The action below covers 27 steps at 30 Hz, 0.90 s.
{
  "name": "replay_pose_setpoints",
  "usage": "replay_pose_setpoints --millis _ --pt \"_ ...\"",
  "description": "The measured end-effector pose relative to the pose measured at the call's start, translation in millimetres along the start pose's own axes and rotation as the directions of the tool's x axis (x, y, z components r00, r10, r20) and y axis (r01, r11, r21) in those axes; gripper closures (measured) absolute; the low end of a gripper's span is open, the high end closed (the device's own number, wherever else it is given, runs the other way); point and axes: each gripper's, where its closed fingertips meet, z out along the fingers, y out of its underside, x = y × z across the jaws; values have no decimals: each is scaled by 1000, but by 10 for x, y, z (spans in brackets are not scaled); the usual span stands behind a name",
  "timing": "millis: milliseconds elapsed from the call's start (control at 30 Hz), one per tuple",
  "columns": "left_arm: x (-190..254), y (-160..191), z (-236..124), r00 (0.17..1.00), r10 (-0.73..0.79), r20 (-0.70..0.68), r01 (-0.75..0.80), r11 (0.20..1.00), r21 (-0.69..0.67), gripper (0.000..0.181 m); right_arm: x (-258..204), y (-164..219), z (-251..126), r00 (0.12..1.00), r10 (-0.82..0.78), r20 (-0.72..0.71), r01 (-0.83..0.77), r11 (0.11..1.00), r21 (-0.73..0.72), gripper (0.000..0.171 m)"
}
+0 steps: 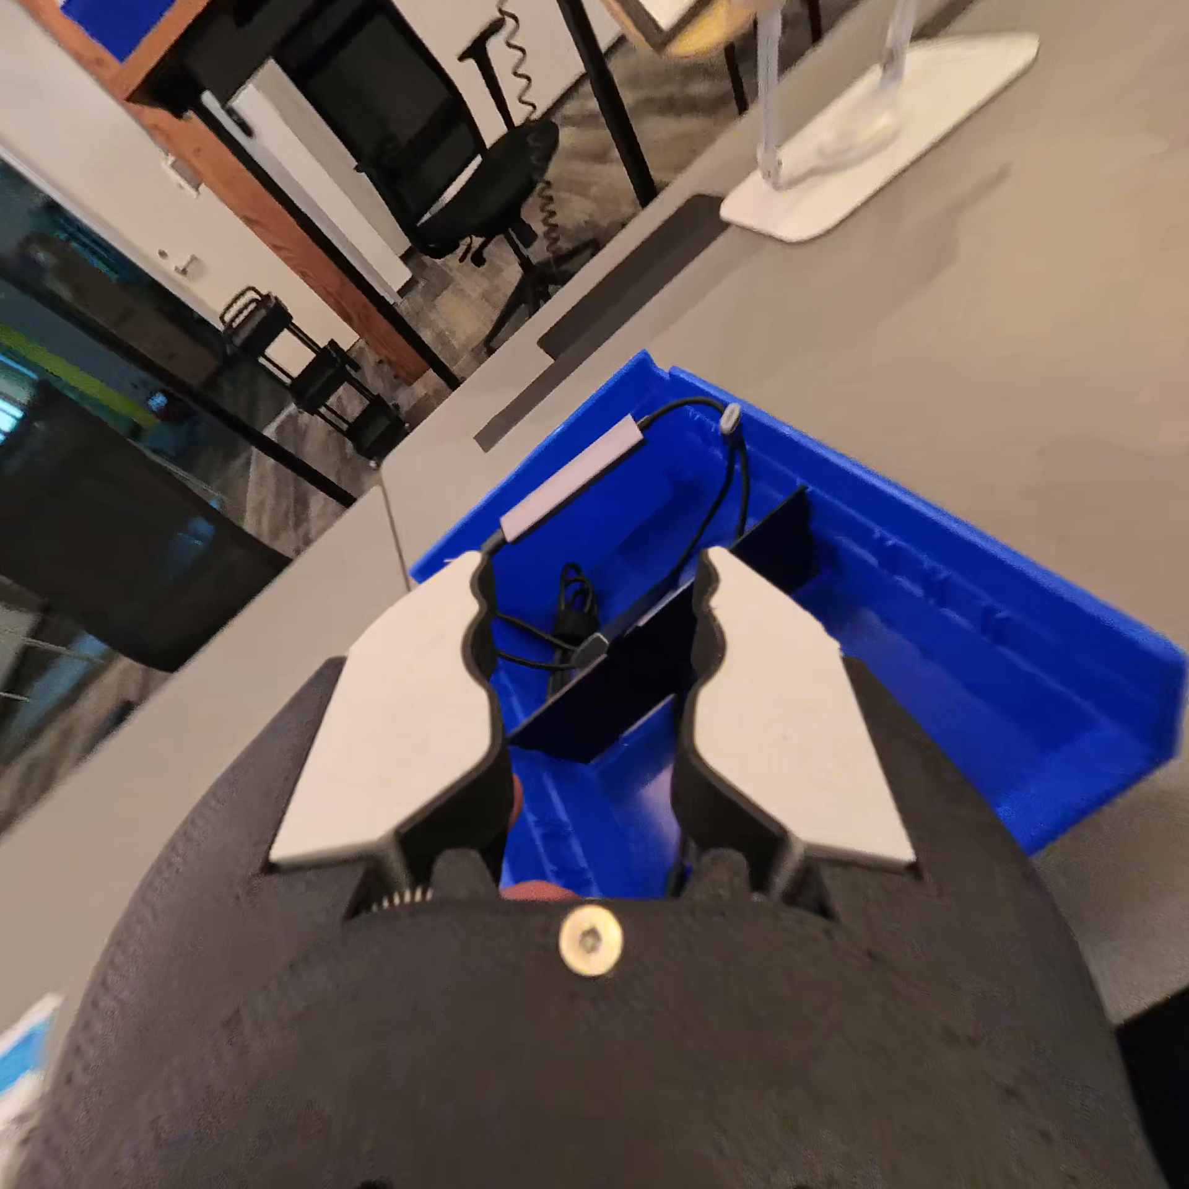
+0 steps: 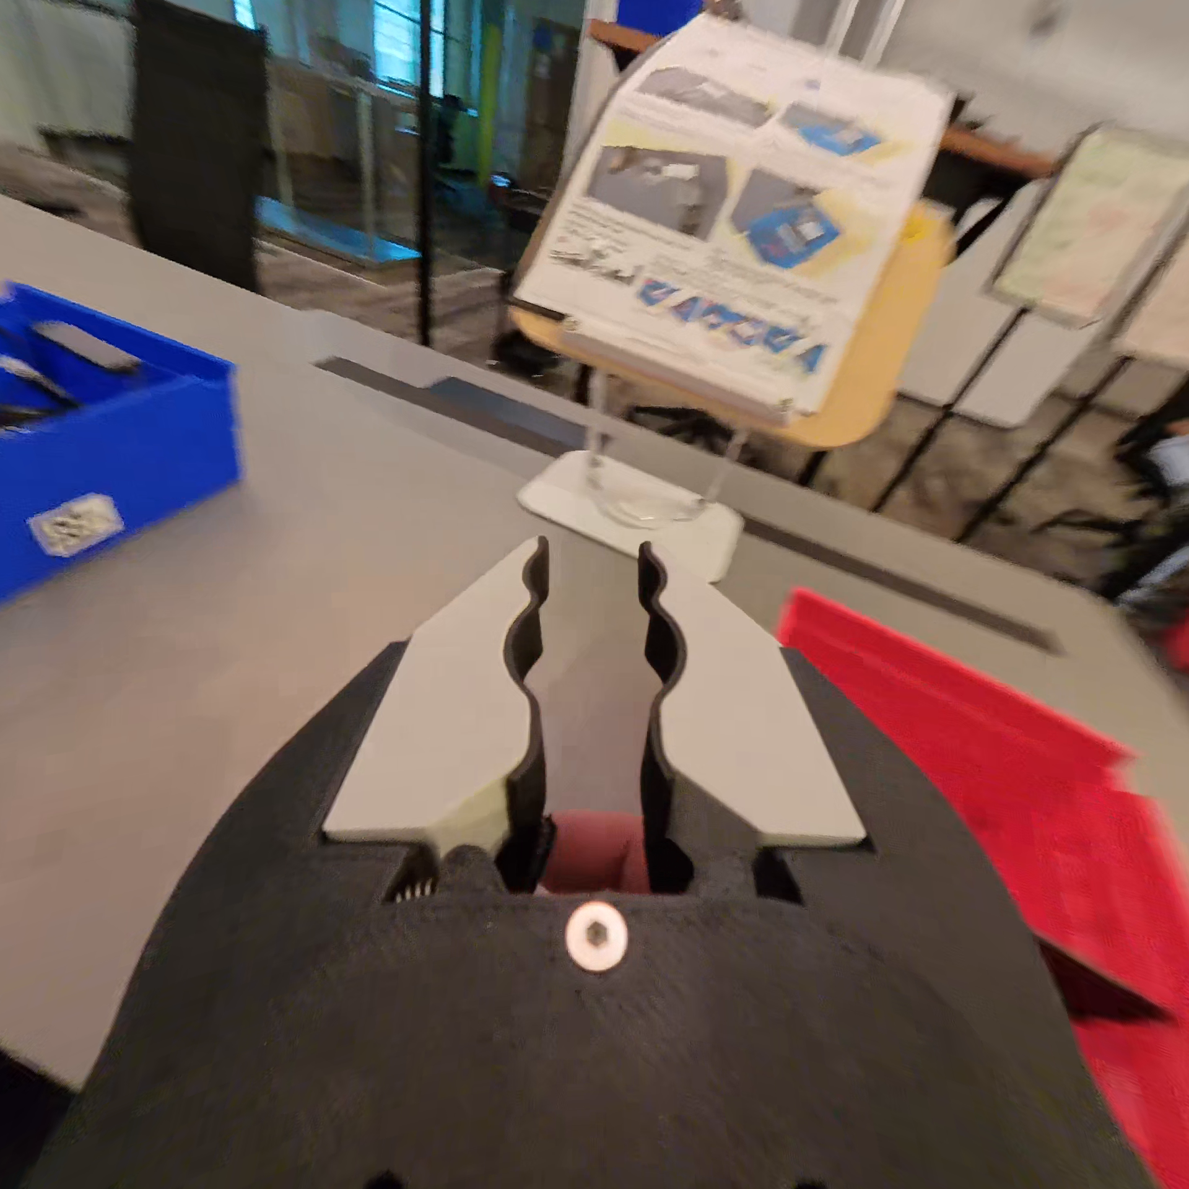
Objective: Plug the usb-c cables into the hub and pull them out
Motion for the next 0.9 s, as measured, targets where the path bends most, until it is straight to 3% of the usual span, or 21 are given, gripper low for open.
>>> replay_pose_setpoints --millis 100,233,400,533,567,667,800,900 --pt "-72 -69 198 991 137 -4 -137 989 -57 122 -574 160 170 986 85 141 -81 996 -35 146" --pt "-220 -150 581 947 322 -16 -322 939 -117 123 -1038 520 290 969 105 224 -83 991 -104 146" --pt "-193 46 1141 854 504 -128 -520 829 -206 122 -1148 695 308 967 16 253 18 991 -130 145" --pt "-127 335 1500 728 649 -220 -685 673 -279 119 -1085 827 322 969 -30 247 68 987 -144 145" --pt "-98 373 1559 711 662 -237 -703 655 -278 122 -1067 848 325 969 -29 244 67 986 -150 145" --pt "-123 358 1669 637 744 -203 -766 581 -275 161 -1017 822 321 972 -24 234 59 988 -141 145" --pt "-165 287 1692 623 770 -139 -770 573 -279 168 -1014 822 316 971 -37 237 70 988 -136 145" --pt "-220 142 1624 647 759 -73 -749 614 -251 170 -1018 840 316 970 -43 240 78 987 -139 145"
